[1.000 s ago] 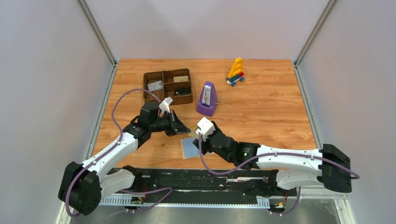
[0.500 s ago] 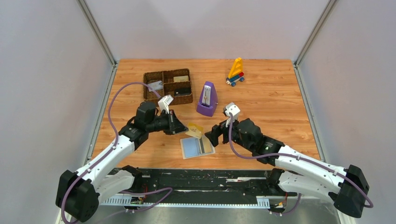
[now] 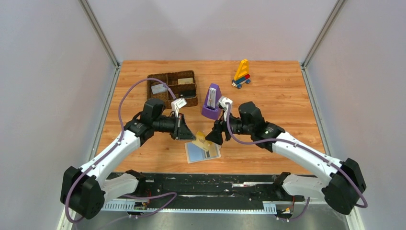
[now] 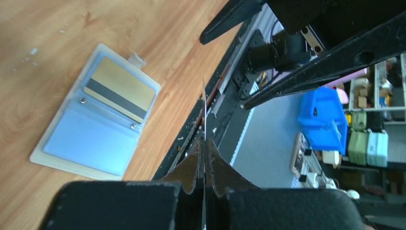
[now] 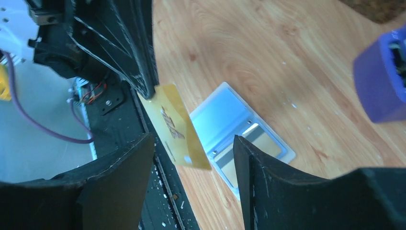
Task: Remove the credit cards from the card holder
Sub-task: Place the credit card in the storage box.
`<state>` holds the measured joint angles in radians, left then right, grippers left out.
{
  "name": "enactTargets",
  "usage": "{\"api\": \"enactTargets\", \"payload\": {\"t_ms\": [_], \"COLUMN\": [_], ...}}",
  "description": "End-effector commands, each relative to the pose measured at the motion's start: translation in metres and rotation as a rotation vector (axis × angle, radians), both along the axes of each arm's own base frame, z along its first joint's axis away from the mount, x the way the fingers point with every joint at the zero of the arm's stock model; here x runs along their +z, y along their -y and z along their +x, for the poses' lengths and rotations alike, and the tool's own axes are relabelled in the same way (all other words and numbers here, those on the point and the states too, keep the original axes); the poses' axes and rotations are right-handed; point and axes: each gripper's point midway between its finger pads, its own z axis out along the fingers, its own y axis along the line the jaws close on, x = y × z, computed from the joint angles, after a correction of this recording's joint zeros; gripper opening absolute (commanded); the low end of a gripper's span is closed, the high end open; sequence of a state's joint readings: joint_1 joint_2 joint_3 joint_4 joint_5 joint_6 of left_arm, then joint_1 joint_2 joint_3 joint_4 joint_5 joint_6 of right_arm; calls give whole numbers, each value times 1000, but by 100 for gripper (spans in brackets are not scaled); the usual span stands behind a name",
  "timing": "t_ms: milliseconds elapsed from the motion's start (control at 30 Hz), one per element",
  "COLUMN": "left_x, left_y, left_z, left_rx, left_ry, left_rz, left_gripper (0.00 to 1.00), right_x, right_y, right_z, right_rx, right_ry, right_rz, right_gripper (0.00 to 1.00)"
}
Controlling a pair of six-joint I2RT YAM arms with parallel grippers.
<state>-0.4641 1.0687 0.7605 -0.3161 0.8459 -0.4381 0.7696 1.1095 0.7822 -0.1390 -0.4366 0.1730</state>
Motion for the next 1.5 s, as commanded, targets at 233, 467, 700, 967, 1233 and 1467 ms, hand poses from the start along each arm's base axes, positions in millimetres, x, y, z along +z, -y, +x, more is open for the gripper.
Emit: {"api": "enactTargets", "payload": {"t_ms": [233,467,700,967,1233,1467], "left_x": [6,4,32,56,74,81], "left_y": [6,0,-7,2,-1,3], "left_z": [-23,-8,21,35,44,43], "left_rx": [-177,-91,82,173,313,301], "left_ry": [-18,-9,24,31,33,19], "left_rz": [-64,6,-98,-294,-494,-544], "left_gripper": [0,34,55,59,59,37], "right_x": [6,13,50,84,101,102], "right_y": [-45,-43,-23,-7,6,-9], "right_z": [-17,0,35,54,69,63], "right_rx": [330,212,-121,-405,-650,-670], "right_ry": [-95,-159,-312,-399,-396,-431], "right_rz": [52,100,321,614,835,888], "right_gripper": [52,0,0,0,0,0]}}
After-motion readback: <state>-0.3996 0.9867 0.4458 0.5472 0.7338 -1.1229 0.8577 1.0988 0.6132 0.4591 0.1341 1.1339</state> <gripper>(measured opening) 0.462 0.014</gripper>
